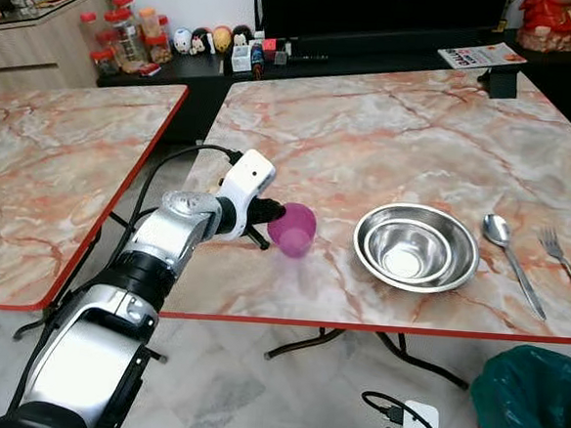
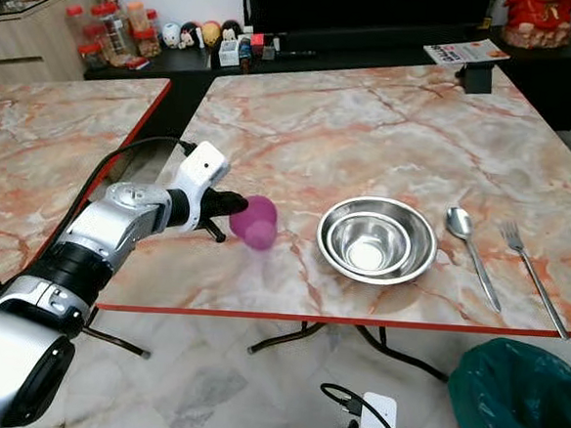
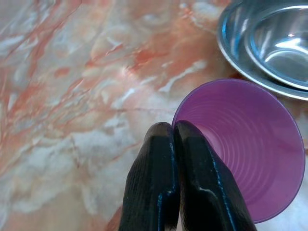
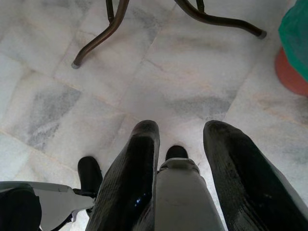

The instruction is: Setting the table

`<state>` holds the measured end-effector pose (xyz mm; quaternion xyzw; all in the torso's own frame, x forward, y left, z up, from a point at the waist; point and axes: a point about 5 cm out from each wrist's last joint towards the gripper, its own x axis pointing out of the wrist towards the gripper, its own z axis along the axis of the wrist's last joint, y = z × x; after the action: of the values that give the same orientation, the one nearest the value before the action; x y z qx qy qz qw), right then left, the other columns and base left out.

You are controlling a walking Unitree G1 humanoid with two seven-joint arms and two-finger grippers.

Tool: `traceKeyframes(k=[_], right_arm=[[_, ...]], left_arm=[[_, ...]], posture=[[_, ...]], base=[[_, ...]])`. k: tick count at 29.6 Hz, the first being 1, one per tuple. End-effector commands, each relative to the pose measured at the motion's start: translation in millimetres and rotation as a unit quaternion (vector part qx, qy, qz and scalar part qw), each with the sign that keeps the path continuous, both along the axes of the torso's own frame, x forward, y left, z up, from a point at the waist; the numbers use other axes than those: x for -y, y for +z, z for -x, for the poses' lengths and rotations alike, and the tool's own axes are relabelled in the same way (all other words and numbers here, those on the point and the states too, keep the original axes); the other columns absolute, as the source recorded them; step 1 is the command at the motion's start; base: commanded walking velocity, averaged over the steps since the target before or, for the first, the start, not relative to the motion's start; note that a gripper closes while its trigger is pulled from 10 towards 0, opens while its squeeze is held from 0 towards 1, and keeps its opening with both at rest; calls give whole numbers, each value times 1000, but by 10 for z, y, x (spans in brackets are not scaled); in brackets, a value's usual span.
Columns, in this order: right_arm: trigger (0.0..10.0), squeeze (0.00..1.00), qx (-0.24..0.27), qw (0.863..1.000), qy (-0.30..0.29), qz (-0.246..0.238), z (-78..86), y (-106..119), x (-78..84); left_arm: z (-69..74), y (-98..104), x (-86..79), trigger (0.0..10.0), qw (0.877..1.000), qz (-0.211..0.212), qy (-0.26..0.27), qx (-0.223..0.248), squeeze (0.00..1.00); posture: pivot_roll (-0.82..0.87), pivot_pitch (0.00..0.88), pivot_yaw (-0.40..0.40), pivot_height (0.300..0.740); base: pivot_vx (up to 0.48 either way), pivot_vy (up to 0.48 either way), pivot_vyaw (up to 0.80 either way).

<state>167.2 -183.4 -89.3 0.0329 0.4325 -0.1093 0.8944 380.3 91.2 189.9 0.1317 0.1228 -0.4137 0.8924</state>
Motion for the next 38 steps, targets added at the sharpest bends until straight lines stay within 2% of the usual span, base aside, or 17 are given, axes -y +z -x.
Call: traceKeyframes(k=[1,9,16,26,38], right_arm=[[10000,0,-6,1000,1,-6,16,-15,-50],[10000,0,-9,1000,7,-7,34,-25,-83],[10000,0,-5,1000,4,-8,14,-17,-86],[10000,0,-8,1000,-7,-7,47,-28,-68],[10000,0,-12,1000,-14,-9,83,-43,-79]], left_arm=[[6,34,49,10000,1000,-13,-19,9,0],[44,-25,139,10000,999,-11,-37,-13,0],[36,-52,183,10000,999,-18,-39,-12,0],[-6,-65,170,10000,1000,-20,-19,-11,0],[-13,-53,192,10000,999,-22,-27,-4,0]], posture=[[16,0,145,703],[11,0,149,703],[6,0,152,703],[-1,0,165,703],[2,0,173,703]], base=[[0,0,0],[0,0,0],[0,0,0],[0,0,0],[0,0,0]])
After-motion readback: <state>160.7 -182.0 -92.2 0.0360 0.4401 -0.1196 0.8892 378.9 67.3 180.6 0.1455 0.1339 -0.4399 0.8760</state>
